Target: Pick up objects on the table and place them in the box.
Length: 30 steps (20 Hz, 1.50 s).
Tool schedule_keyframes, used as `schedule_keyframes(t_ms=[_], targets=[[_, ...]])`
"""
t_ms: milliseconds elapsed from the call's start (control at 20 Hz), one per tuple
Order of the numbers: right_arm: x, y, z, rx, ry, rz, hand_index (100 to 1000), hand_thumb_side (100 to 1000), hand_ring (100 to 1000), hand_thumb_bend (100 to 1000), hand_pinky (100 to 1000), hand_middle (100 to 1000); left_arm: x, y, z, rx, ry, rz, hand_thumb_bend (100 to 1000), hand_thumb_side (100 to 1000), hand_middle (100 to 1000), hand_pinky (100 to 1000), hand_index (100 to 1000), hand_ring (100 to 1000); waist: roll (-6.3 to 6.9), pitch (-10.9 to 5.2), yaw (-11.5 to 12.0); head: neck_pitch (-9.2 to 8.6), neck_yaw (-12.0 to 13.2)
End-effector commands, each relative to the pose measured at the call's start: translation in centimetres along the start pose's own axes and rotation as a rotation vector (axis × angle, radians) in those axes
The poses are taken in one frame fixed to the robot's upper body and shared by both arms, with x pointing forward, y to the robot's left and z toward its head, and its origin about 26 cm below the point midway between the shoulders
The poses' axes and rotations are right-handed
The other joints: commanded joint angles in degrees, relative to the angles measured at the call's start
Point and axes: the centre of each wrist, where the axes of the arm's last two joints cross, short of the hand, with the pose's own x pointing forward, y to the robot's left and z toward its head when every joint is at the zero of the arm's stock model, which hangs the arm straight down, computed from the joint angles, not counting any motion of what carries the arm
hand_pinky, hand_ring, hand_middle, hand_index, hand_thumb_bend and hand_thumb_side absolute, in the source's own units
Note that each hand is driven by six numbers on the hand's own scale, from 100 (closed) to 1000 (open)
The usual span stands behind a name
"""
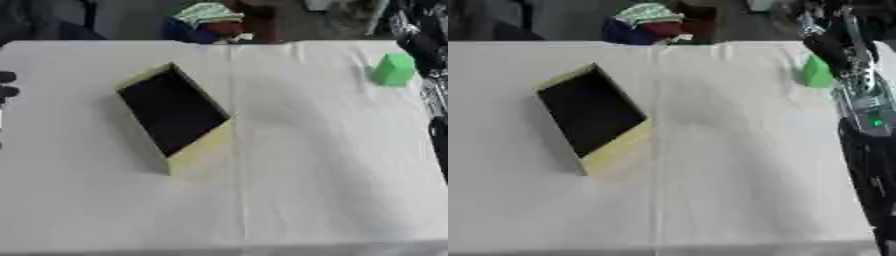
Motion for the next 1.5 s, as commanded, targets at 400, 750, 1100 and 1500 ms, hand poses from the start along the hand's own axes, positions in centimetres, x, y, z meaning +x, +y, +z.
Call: schedule_keyframes(t_ms=[400,750,1100,1500], targets=[[0.5,-8.6,-2.1,0.091,0.125,0.322,947,406,1000,100,758,837,0.5,0.5,-0.3,-0.012,-0.022,-0.015,227,579,737,658,815,695,-0.39,-1.05,0.3,0.27,-0.52],[-0.2,-12.0,-2.8,0.215,0.263,0.474,964,368,1000,135,796,880,0.4,0.5,-0.2,-0.02,-0.018,-0.02,227,580,737,658,815,695,-0.69,-1.21,0.48,0.27,-0.45],[-1.9,-13.4,-2.6,0.391,0.407,0.585,989,340,1000,312,858,943,0.4,0.5,-0.2,-0.032,-0.016,-0.027,227,581,738,658,815,695,-1.02,-1.26,0.86,0.27,-0.53],[-3.5,-13.0,-2.4,0.615,0.546,0.678,1000,235,1000,491,909,991,0.4,0.6,-0.2,-0.044,-0.017,-0.03,227,580,738,658,816,696,-1.33,-1.32,1.43,0.27,-0.81]])
